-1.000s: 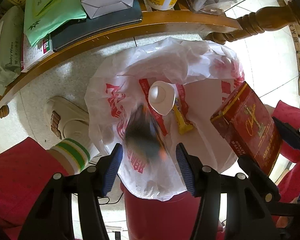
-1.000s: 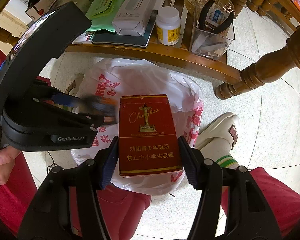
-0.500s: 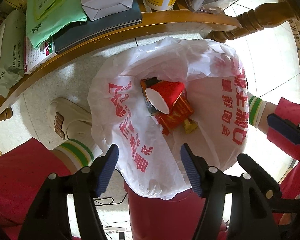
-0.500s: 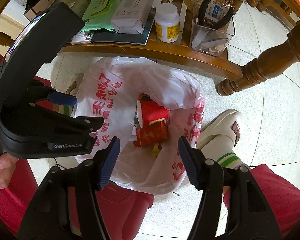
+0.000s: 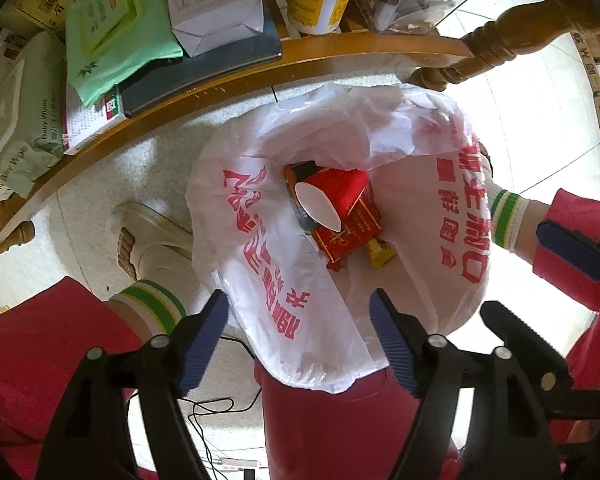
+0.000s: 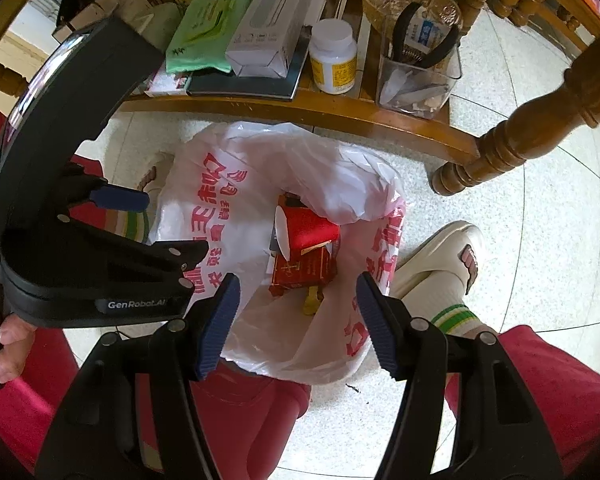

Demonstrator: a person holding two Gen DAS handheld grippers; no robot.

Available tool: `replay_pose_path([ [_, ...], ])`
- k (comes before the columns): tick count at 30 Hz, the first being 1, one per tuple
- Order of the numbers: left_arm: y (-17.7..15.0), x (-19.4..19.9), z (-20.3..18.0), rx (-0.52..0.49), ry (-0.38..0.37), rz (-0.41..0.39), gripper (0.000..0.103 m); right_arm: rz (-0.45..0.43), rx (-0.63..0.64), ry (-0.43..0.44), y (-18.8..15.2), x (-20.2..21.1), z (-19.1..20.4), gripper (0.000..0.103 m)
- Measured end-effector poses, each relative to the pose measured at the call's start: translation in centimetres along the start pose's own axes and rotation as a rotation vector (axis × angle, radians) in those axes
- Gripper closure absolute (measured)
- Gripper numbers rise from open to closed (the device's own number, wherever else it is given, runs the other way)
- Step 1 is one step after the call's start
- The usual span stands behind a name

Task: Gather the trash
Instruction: 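Raise both open tools from the bag back over the table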

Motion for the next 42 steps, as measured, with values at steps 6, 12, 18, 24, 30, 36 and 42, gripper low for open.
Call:
replay_pose_path([
  [6, -2.5, 4.9, 1.1, 0.011, 0.02, -0.089, 0.028, -0.109, -0.058, 0.045, -0.7, 6.2, -0.6, 0.03],
  [12, -4.7, 16.1, 3.0, -0.015, 0.053, -0.274, 0.027, -0.243, 0.006, 0.008, 0.3, 15.1, -0.5, 0.023],
  [18, -4.2, 31.3, 4.6, -0.108, 0.172, -0.499, 0.023, -0.368, 0.065, -0.008, 3.1, 25.1, -0.6, 0.015],
  [24, -2.2, 44.5, 4.5, -0.252, 0.287, -0.682, 0.008, -0.471, 0.087, 0.002, 6.4, 34.3, -1.1, 0.011],
  [30, -0.2, 49.3, 3.6, -0.37, 0.311, -0.681, 0.008, -0.539, 0.105, -0.034, 9.3, 40.6, -2.1, 0.01],
  [36, 3.2, 50.8, 3.0, -0.451, 0.3, -0.652, 0.008, -0.566, 0.154, -0.04, 12.0, 44.1, -1.6, 0.01],
  [42, 6.5, 49.5, 2.2, -0.583, 0.345, -0.594, 0.008, -0.536, 0.214, -0.035, 15.0, 43.9, -0.3, 0.009],
])
Point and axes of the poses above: each gripper's, at about its wrist camera, not at the fingertips, and x roughly against the way its jaws point, z to its left, y to its top, the point moved 7 cm from there along -x, roughly the way its jaws point, and after that the axes turned 2 degrees about x, right-handed, at the moved point
